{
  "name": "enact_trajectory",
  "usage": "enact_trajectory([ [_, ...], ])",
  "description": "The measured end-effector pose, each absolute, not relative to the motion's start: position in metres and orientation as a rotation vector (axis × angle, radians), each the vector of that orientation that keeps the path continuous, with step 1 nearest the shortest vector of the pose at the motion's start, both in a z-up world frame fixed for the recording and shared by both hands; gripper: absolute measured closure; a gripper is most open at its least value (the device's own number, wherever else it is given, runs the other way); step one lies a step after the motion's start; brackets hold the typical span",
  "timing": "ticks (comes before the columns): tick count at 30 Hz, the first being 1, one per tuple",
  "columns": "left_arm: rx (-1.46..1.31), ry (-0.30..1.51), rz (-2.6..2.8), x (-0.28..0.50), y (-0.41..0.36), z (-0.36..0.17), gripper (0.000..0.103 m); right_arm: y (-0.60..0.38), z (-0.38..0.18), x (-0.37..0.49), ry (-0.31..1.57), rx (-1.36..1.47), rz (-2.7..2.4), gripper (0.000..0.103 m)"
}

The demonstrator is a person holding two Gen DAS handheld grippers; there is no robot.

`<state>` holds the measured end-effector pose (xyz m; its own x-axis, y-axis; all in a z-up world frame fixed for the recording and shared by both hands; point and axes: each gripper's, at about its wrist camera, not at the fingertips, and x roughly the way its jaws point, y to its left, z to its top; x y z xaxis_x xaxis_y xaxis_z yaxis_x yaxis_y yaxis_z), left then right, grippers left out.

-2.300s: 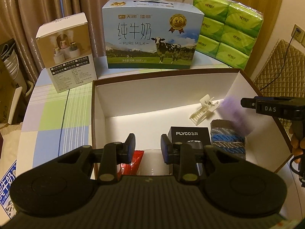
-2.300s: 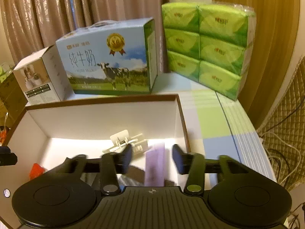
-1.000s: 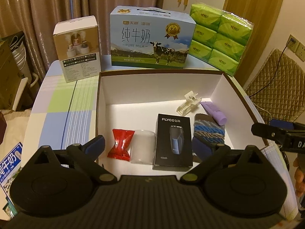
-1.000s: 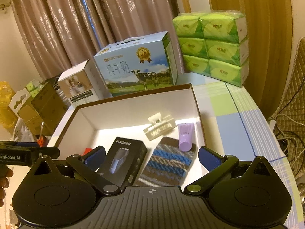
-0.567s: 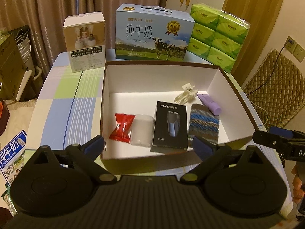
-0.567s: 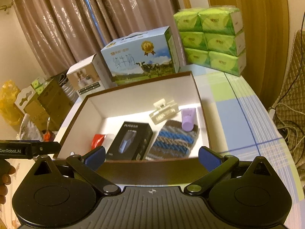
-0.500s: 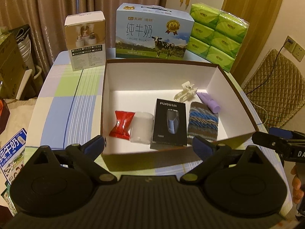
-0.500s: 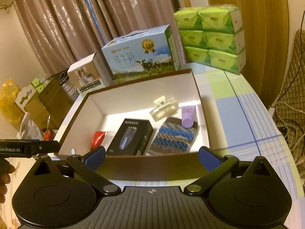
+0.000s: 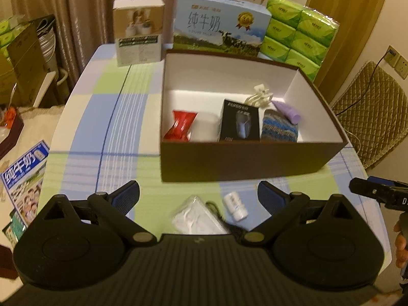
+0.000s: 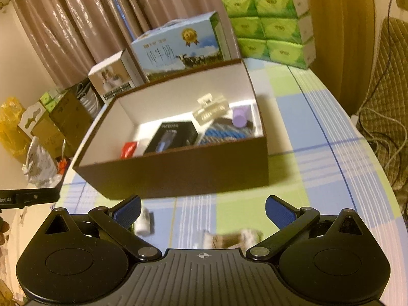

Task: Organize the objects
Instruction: 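Withdraw both tools from the box toward the floss box and cotton swabs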

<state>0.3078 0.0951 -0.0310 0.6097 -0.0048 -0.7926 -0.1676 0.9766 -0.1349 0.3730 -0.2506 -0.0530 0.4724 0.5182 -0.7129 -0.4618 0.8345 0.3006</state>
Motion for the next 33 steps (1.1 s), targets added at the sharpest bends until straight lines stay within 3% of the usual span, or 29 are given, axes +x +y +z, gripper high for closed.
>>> enact_trajectory([
  [14, -0.240, 1.015, 0.149, 0.269, 0.096, -0.065, 0.006, -0.268, -0.082, 0.350, 1.008, 0.053, 0.576, 0.002],
  [33, -0.229, 1.071, 0.122, 0.277, 0.077, -0.091, 0.006, -0.273, -0.104, 0.347, 1.075, 0.036, 0.532, 0.002],
])
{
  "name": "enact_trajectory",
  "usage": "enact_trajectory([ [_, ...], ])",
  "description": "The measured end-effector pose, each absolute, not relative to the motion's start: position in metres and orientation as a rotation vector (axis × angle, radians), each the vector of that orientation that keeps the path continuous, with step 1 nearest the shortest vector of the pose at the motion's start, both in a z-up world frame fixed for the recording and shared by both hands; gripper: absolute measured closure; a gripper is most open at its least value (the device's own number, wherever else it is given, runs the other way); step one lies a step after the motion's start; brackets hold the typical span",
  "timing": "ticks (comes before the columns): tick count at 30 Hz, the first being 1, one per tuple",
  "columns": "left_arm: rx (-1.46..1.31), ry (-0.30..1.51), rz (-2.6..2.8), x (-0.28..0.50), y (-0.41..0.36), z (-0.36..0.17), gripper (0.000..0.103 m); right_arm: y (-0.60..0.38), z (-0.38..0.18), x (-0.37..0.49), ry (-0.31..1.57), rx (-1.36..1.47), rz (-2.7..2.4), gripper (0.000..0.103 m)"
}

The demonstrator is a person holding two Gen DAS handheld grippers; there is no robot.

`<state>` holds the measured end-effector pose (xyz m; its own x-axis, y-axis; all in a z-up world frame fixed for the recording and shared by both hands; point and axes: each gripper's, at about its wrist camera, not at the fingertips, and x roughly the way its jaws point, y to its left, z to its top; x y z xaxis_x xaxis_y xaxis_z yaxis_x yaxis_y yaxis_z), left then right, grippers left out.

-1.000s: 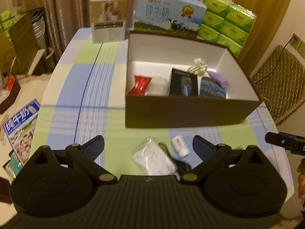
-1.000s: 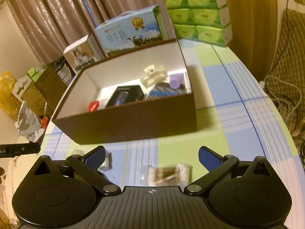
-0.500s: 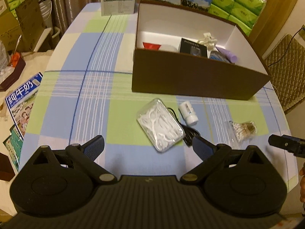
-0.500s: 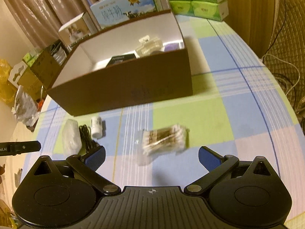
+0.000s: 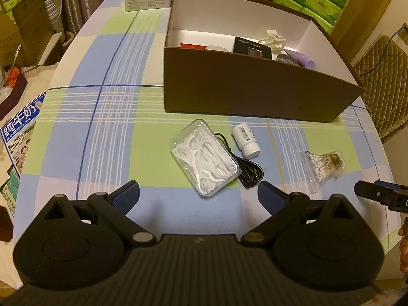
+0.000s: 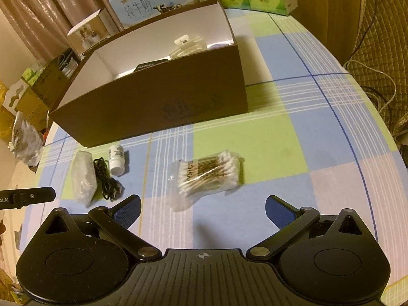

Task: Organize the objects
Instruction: 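Withdraw both tools from the box toward the floss box and cotton swabs, then grasp the clear floss-pick box with the left tool while the right tool grasps the cotton swab bag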

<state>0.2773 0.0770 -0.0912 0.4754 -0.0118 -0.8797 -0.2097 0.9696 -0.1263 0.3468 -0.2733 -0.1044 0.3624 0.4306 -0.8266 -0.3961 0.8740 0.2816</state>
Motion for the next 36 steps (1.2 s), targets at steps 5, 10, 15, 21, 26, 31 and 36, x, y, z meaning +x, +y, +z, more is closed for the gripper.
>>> enact_trajectory([
  [5, -0.168, 1.064, 0.079, 0.283, 0.074, -0.096, 0.006, -0.276, -0.109, 0.351, 1.086, 0.040, 0.510, 0.002],
  [10, -0.163, 1.076, 0.079, 0.289, 0.083, -0.105, 0.006, -0.279, -0.113, 0.354, 1.100, 0.046, 0.488, 0.002],
  [15, -0.265, 1.083, 0.094, 0.303, 0.093, -0.115, 0.006, -0.277, -0.116, 0.356, 1.109, 0.051, 0.476, 0.002],
  [21, -0.260, 1.094, 0.132, 0.327, 0.090, -0.131, 0.007, -0.277, -0.118, 0.358, 1.115, 0.052, 0.458, 0.002],
  [26, -0.217, 1.122, 0.153, 0.329, 0.096, -0.143, 0.009, -0.280, -0.120, 0.360, 1.122, 0.059, 0.440, 0.002],
  [31, -0.218, 1.142, 0.163, 0.318, 0.113, -0.147, 0.010, -0.282, -0.122, 0.361, 1.128, 0.062, 0.429, 0.002],
  [36, -0.169, 1.129, 0.151, 0.316, 0.117, -0.143, 0.010, -0.278, -0.124, 0.363, 1.130, 0.053, 0.435, 0.002],
])
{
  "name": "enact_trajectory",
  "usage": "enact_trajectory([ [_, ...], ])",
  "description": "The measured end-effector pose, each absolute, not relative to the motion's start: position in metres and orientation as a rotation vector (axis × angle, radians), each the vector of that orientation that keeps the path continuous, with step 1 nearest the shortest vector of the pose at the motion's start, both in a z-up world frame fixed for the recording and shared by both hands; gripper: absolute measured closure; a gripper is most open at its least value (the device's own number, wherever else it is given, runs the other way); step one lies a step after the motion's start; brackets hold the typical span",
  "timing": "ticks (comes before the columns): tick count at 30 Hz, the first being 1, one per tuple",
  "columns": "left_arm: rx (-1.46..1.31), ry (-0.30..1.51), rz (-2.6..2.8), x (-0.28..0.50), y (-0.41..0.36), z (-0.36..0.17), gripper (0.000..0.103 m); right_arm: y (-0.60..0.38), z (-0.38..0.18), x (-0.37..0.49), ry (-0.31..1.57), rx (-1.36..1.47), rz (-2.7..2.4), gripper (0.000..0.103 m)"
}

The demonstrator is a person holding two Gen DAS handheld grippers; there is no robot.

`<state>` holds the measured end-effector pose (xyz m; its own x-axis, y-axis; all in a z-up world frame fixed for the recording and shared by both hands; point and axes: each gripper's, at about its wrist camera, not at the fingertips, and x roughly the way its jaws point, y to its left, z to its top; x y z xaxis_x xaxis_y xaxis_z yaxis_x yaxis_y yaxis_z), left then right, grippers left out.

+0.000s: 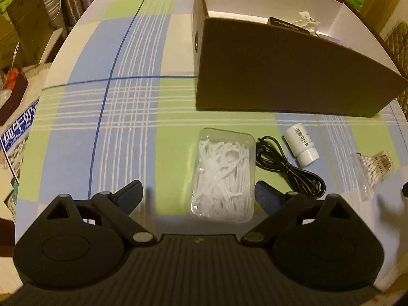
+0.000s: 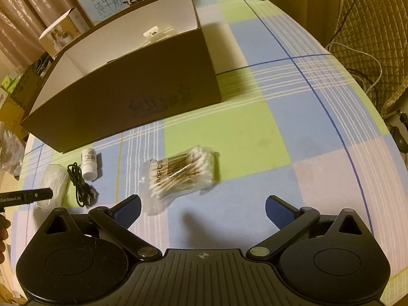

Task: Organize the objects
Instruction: 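Grasp the clear floss-pick box with the left tool while the right tool grasps the cotton swab bag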

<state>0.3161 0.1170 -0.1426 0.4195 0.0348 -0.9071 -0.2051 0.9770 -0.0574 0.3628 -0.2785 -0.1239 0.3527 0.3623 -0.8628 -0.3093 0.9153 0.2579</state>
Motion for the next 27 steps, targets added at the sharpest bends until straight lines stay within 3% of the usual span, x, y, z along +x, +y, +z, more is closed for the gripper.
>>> enact_trajectory([
  [5, -0.101, 1.101, 0.124, 0.328, 0.106, -0.145, 0.015, -0.274, -0.123, 0.362, 1.127, 0.045, 0.448, 0.002],
  [11, -0.069, 1.112, 0.099, 0.339, 0.101, -0.155, 0.041, -0.276, -0.124, 0.361, 1.126, 0.050, 0.457, 0.002],
  [12, -0.086, 1.114, 0.096, 0.339, 0.102, -0.155, 0.049, -0.276, -0.124, 0.361, 1.130, 0.060, 0.465, 0.002],
  [19, -0.124, 1.118, 0.146, 0.326, 0.111, -0.154, 0.049, -0.275, -0.143, 0.375, 1.233, 0.260, 0.546, 0.004],
  [22, -0.140, 1.124, 0.172, 0.321, 0.117, -0.154, 0.050, -0.265, -0.155, 0.382, 1.259, 0.263, 0.542, 0.017],
  [27, -0.165, 1.131, 0.207, 0.313, 0.126, -0.153, 0.049, -0.241, -0.156, 0.393, 1.193, 0.200, 0.540, 0.018],
])
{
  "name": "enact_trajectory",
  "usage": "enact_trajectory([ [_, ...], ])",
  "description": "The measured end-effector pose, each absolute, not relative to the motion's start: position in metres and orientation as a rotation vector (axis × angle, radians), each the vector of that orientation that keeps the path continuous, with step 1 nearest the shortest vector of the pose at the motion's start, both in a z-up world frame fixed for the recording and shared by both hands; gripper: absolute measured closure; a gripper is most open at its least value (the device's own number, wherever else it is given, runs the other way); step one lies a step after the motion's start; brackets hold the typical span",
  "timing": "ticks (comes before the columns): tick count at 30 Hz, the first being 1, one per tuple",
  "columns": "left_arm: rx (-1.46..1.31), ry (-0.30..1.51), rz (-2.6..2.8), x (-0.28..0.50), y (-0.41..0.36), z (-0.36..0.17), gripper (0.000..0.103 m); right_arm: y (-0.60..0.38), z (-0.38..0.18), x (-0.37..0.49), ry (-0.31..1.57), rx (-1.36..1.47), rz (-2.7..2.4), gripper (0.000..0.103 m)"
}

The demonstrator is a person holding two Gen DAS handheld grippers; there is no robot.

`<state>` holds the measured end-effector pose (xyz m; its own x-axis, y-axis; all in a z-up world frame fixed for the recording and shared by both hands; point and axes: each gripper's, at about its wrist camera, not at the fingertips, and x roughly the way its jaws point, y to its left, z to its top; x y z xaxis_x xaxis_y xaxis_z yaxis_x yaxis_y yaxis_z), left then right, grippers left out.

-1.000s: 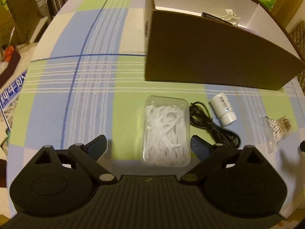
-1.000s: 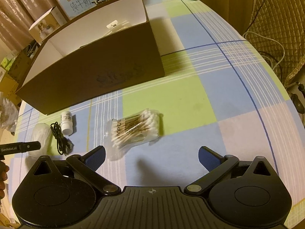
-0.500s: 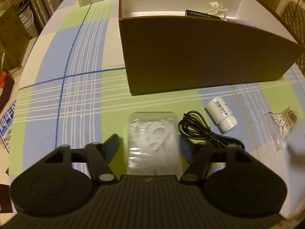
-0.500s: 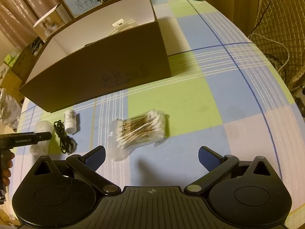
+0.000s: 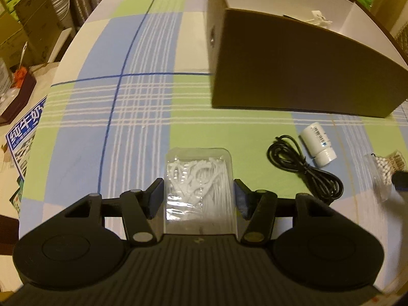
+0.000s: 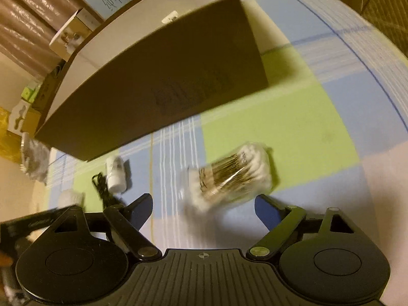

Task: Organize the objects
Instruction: 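Grasp the clear floss-pick box with the left tool while the right tool grasps the cotton swab bag, then lift the floss box with the left tool while the right tool carries the swabs toward the box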

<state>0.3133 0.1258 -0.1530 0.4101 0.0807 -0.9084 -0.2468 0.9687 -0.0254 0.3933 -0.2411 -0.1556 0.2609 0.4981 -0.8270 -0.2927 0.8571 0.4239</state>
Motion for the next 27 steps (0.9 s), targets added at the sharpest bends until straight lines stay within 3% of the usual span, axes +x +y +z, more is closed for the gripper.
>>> enact_trajectory([
  [7, -0.182, 1.144, 0.222, 0.310, 0.129, -0.155, 0.049, -0.204, -0.161, 0.410, 1.117, 0.113, 0.480, 0.027],
  [9, -0.180, 1.144, 0.225, 0.309, 0.128, -0.156, 0.049, -0.195, -0.162, 0.412, 1.095, 0.065, 0.459, 0.034],
  [14, -0.179, 1.143, 0.232, 0.313, 0.128, -0.156, 0.050, -0.177, -0.168, 0.412, 1.034, -0.089, 0.423, 0.065],
  [17, -0.167, 1.143, 0.236, 0.316, 0.126, -0.156, 0.050, -0.171, -0.171, 0.408, 1.006, -0.187, 0.451, 0.073],
  [27, -0.132, 1.135, 0.239, 0.313, 0.115, -0.156, 0.051, -0.174, -0.172, 0.394, 1.013, -0.286, 0.611, 0.080],
])
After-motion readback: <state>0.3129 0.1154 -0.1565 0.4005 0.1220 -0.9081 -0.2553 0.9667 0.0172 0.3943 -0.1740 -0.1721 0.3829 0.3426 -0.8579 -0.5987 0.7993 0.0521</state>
